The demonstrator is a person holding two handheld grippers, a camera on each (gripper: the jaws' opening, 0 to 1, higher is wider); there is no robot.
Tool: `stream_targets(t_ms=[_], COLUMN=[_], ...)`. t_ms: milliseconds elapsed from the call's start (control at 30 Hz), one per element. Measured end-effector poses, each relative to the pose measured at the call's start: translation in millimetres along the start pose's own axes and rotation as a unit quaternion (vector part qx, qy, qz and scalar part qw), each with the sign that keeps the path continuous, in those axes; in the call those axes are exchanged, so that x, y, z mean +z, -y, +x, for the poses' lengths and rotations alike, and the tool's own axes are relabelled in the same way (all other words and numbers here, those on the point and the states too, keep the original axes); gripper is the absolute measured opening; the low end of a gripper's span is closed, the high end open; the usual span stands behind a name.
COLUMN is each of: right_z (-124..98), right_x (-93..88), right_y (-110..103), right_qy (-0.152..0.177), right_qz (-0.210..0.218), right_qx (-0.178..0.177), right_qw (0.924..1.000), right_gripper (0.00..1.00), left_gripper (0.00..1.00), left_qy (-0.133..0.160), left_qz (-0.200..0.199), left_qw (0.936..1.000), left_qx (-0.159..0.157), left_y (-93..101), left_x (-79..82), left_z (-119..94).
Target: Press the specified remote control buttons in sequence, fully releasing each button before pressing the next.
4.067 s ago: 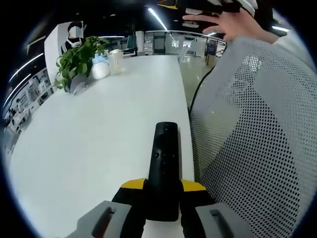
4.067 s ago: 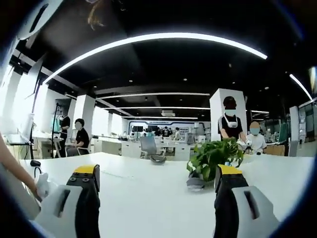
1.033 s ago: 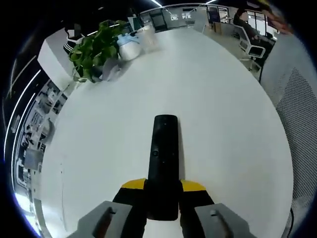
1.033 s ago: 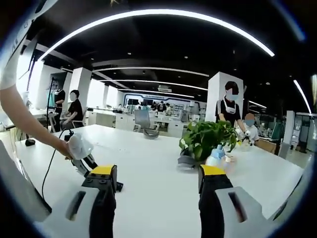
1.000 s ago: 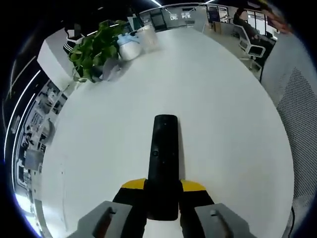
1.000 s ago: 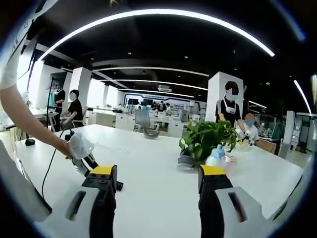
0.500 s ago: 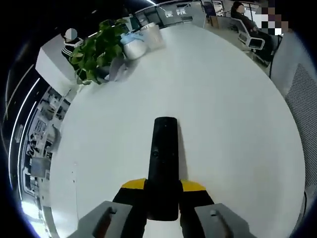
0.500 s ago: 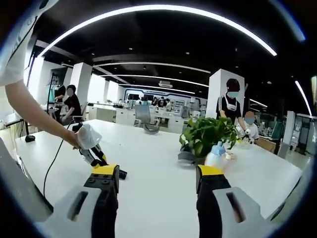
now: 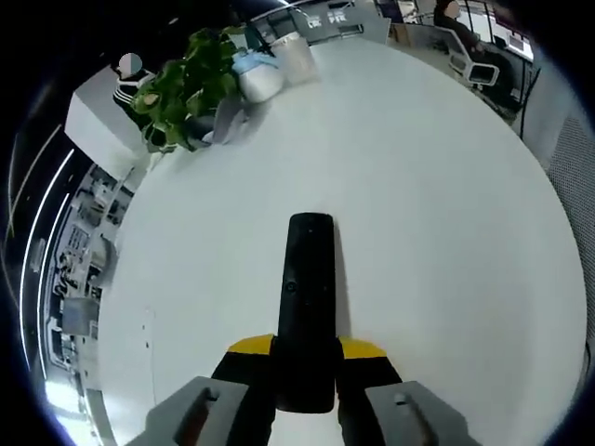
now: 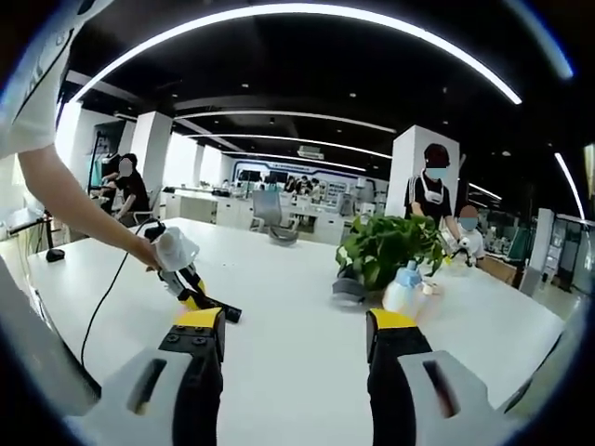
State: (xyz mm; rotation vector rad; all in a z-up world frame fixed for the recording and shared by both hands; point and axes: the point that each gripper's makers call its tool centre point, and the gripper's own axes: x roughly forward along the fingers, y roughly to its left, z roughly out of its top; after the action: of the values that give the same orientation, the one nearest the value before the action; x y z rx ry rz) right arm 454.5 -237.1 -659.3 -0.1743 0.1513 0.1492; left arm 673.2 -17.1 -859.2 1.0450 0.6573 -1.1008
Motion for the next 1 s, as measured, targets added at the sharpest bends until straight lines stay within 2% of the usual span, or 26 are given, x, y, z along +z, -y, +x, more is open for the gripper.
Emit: stream_targets(t_ms=[300, 567, 800, 900, 1000], right_z=[0.9, 1.3, 1.3, 1.0, 1.1], right_x=[-3.4, -4.9, -5.3, -4.9, -5.4], right_y=[1.0, 1.9, 1.5, 1.8, 1.3], right_qy=[-0.009, -0.013, -0.015, -0.013, -0.015], right_qz=[-0.002, -0.002, -0.004, -0.003, -0.005], right_qx=[-0.002, -0.004, -0.002, -0.002, -0.001], right_qw=[1.0000, 0.9999, 0.9999, 0.9999, 0.9999], right_gripper=[0.62, 0.61, 0.60, 0.60, 0.60], left_gripper=[0.23, 0.24, 0.24, 0.24, 0.22], left_qy=[-0.006, 0.008, 0.007, 0.019, 0.037], left_qz=[0.005, 0.007, 0.005, -0.035, -0.031], left_qw=[0.9999, 0.9998, 0.9998, 0.9990, 0.9987], left_qx=[-0.013, -0.018, -0.018, -0.018, -0.017], left_y=[2.0, 1.3, 2.3, 1.6, 2.4], left_x=[-3.9, -3.8, -3.3, -5.7, -5.8], left_z=[5.5, 6.4, 6.4, 6.0, 5.7])
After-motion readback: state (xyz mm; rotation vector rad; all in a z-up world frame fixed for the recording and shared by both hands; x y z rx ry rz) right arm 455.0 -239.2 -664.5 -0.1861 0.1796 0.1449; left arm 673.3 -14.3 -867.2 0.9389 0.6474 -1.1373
